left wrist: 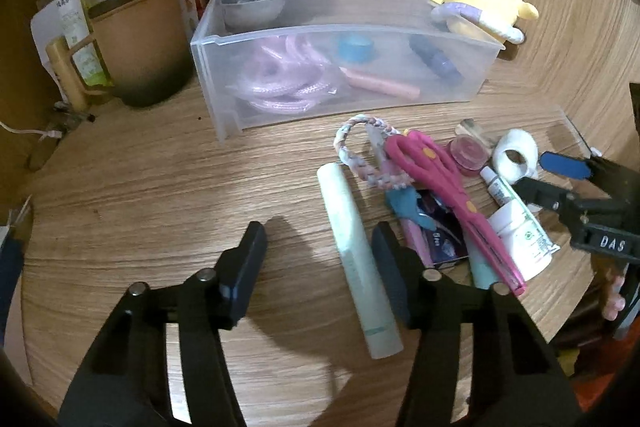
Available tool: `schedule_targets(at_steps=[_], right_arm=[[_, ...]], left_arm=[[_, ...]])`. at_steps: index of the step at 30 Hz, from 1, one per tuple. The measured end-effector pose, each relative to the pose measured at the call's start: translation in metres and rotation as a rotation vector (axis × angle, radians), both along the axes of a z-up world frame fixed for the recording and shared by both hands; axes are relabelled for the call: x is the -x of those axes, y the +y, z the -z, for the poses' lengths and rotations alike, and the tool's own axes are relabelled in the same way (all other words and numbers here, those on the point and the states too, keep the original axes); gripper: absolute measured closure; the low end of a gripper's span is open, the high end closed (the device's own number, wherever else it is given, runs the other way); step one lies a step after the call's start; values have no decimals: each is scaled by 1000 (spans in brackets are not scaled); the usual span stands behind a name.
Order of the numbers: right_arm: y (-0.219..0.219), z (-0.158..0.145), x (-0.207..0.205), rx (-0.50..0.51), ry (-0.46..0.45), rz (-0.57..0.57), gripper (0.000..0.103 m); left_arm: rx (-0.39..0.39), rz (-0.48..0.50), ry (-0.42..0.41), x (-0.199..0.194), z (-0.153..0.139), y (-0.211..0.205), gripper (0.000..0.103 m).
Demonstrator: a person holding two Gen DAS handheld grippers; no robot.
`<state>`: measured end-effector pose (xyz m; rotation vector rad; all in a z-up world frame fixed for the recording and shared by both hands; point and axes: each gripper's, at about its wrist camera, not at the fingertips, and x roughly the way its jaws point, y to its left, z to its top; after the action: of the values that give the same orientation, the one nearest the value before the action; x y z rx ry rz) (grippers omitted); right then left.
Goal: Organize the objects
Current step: 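Return both tools to the pile and grasp the white tube with the left tool, then lift the white tube with the left tool while the right tool grasps a red-capped lip balm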
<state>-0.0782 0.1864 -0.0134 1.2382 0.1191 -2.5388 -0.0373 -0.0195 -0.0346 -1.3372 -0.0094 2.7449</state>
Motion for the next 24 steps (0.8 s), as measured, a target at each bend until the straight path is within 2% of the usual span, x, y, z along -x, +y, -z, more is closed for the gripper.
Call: schedule_targets(at_steps=[2,4,6,7,9,11,18,24], right_arm=[[0,0,1,-16,9,7,42],[0,0,1,-28,17,8,50],[-2,0,0,-52,29,2,64],[-2,-1,-1,-65,36,1,67],[1,-1,-2,-68,42,0,81],[4,-1,-2,-75,47,11,89],[23,-4,-1,-63,58,74,89],[33,-26,7,-28,114,108,89]], left_arm=[[18,-7,12,-1,0,-1,59],[42,-11,25,-2,1,1,72],[44,-4,32,-2,1,3,80],[51,-2,37,-2,1,3,84],[57,1,48,-3,2,2,88],[57,0,54,-4,2,2,88],[6,-36,57,-3,-2,-10,88],[-39,-77,108,-1,-22,-28,88]])
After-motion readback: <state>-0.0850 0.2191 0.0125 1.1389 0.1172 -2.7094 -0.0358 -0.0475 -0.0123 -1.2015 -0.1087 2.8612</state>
